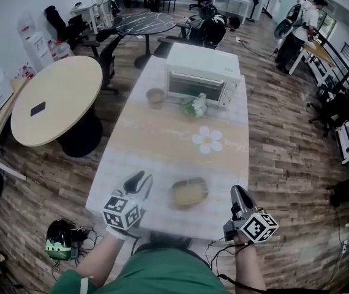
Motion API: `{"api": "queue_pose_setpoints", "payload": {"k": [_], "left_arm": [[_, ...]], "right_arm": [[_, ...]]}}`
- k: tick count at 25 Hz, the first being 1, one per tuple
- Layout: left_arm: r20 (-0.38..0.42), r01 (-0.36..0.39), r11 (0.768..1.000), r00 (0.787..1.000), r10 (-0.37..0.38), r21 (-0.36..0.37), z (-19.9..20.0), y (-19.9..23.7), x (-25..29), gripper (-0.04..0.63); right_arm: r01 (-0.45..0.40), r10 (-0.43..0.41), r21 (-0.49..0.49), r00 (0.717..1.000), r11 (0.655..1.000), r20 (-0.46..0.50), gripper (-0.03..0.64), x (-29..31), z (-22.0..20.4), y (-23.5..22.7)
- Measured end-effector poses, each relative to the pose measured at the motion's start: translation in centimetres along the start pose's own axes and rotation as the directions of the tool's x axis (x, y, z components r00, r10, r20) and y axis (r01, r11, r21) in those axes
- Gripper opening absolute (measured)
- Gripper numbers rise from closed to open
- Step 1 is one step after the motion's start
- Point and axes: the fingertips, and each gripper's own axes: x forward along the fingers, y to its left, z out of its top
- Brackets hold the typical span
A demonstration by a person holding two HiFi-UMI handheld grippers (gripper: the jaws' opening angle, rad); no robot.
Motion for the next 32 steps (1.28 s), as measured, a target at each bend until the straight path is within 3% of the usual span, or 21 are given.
{"api": "queue_pose_setpoints", "payload": {"k": [8, 16, 23, 32], "left_arm": [[0.022, 0.022, 1.0, 1.0, -0.022, 0.011, 1.8, -0.6, 0.8, 0.112], [0.055, 0.041, 0.999, 0.998, -0.042, 0.026, 3.9, -1.6, 1.4, 0.11], [0.106, 0.04, 0.999, 0.993, -0.043, 0.026, 6.1, -1.5, 1.0, 0.11], [0.138, 0.018, 1.0, 0.99, -0.021, 0.022, 7.9, -0.9, 0.3, 0.109]], "right_arm": [[0.005, 0.0, -0.035, 0.99, 0.999, 0.141, 0.04, -2.2, 4.3, 1.3], [0.002, 0.02, -0.077, 0.959, 0.997, 0.281, 0.04, -4.7, 9.2, 3.0], [0.0, 0.042, -0.124, 0.941, 0.992, 0.335, 0.04, -6.0, 10.9, 4.0], [0.004, 0.034, -0.106, 0.933, 0.994, 0.358, 0.04, -6.3, 11.4, 3.1]]}}
